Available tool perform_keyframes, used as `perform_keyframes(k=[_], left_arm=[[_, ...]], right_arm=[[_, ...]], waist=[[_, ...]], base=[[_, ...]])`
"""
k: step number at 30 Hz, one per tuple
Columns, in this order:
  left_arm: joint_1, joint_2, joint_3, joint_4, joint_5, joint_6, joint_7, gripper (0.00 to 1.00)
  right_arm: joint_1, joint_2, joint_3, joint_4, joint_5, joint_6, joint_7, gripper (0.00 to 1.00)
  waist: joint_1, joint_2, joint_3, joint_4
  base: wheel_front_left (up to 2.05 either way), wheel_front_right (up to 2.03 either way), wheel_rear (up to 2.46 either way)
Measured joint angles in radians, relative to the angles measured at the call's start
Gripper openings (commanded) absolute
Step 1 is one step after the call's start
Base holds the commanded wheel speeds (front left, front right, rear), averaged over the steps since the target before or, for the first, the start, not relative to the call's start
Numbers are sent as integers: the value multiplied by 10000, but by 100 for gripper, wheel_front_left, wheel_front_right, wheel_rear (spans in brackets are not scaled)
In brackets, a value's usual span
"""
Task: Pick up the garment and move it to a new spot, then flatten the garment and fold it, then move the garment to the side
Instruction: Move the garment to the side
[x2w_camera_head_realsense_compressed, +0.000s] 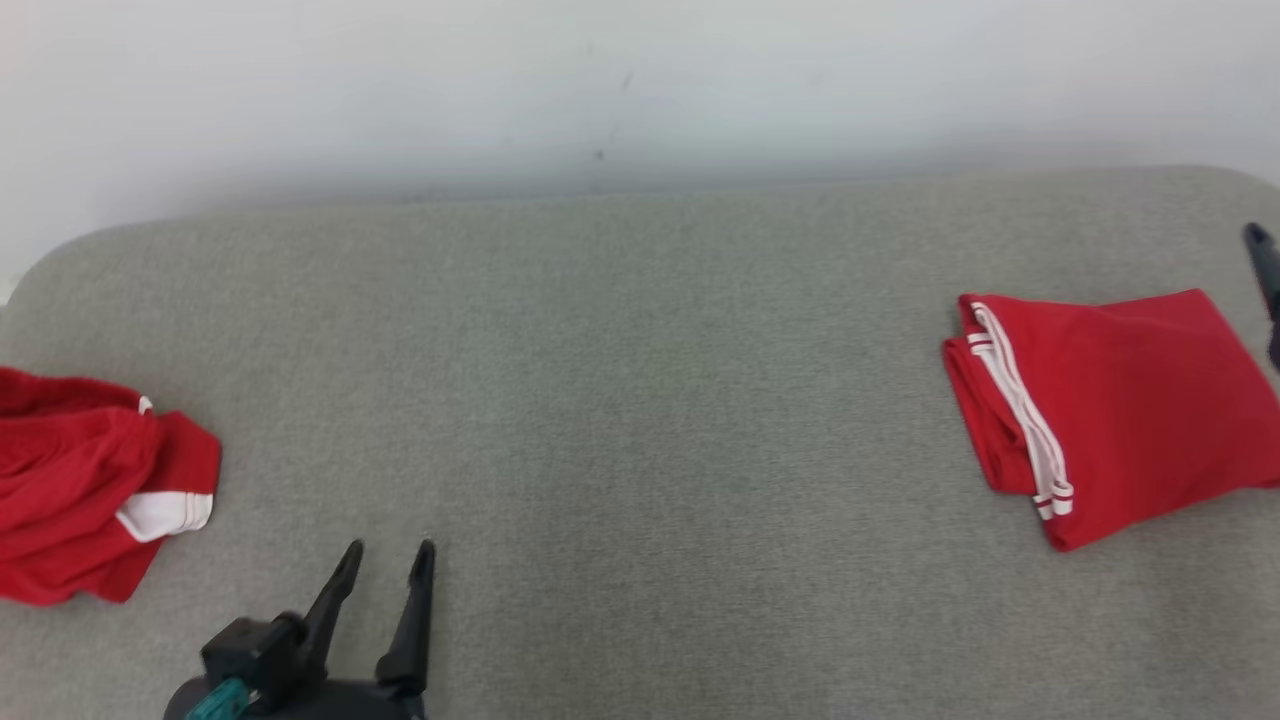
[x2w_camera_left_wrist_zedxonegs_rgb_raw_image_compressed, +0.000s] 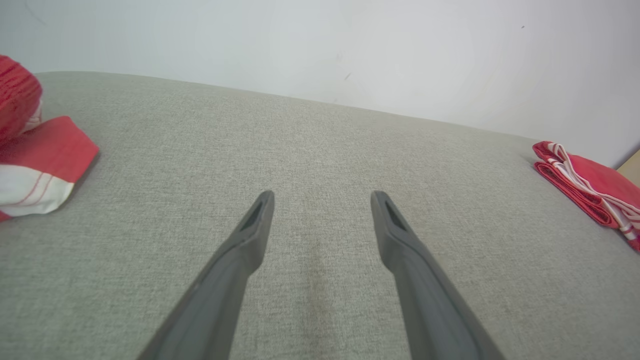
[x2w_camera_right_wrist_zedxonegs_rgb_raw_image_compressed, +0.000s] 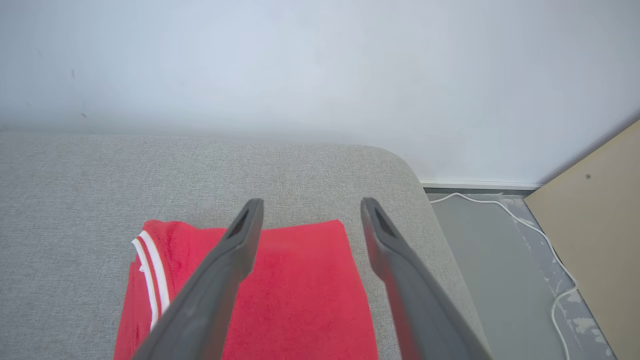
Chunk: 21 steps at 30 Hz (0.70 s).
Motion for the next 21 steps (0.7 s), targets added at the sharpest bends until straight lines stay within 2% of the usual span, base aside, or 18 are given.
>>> perform_keyframes(k=[11, 16, 21], left_arm=[[835, 251, 625, -176, -107, 336, 0, 100], [1030, 267, 836, -426, -123, 527, 0, 100], [1039, 272, 901, -667, -123, 591, 0, 100]], right_arm=[[1610, 690, -242, -1958, 36, 31, -2838, 100], [2698, 830, -514, -2986, 194, -439, -3998, 100], [3798, 748, -602, -4167, 161, -763, -4017, 100]], waist=[[0, 0, -630, -776], [-1, 0, -909, -1158], [-1, 0, -1123, -1438]], base=[[0, 0, 0], [0, 0, 0], [0, 0, 0]])
